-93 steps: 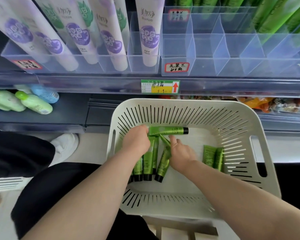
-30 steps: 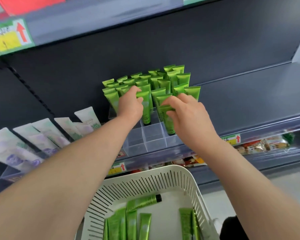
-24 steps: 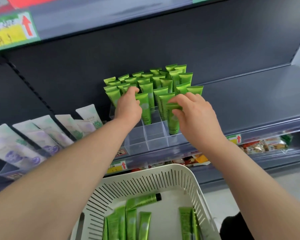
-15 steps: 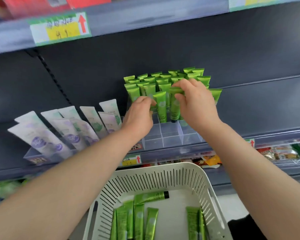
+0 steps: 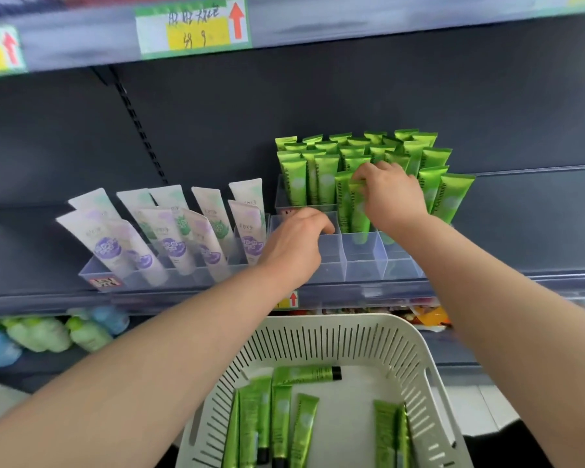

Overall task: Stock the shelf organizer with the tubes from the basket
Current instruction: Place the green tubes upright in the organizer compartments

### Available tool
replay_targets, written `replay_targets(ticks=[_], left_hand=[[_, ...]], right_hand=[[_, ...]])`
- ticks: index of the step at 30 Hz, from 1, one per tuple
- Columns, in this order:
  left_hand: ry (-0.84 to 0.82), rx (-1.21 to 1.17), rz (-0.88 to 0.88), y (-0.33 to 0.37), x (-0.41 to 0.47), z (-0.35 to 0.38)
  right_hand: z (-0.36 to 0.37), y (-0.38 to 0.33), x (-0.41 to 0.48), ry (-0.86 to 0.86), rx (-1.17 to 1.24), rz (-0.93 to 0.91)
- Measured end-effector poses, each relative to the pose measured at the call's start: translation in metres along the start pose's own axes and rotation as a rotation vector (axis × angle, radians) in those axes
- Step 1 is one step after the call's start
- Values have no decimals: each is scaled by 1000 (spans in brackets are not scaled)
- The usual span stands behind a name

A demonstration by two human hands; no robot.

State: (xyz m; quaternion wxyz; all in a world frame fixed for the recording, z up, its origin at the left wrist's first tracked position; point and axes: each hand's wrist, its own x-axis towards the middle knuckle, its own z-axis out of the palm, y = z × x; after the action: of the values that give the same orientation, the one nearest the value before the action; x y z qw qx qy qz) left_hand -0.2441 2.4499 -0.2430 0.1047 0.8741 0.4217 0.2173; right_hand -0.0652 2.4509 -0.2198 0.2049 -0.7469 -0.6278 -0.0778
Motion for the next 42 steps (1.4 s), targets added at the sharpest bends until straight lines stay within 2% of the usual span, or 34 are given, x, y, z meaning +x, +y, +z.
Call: replay_targets(ticks=[8,12,15,18,25,29,32,42], left_hand=[[28,2,36,-7,-26,9],[4,-31,44,-23,-70,33],[-4,-54,20,-38,-106,52],[-98,-2,-33,-48,-137,69],[-357,-1,-345,-73,-186,112],[-407,-33,-514,-89,-194,126],[-391,-39,-565,-96,-188,131],[-421,-80,-540,-104,-186,148]], right_hand=[[-12,-13,-29,313,38,-119],[16,-25,-87,330,124,-203],[57,-31,-135,212,148,-212],[94,-35,-175,11,144,-199],[160,-48,-229,-636,17,-163],[191,-57,-243,-875,-56,-179],[211,-68,-252,-967,-59,-204],[227,-57,-264,-982,-105,-168]])
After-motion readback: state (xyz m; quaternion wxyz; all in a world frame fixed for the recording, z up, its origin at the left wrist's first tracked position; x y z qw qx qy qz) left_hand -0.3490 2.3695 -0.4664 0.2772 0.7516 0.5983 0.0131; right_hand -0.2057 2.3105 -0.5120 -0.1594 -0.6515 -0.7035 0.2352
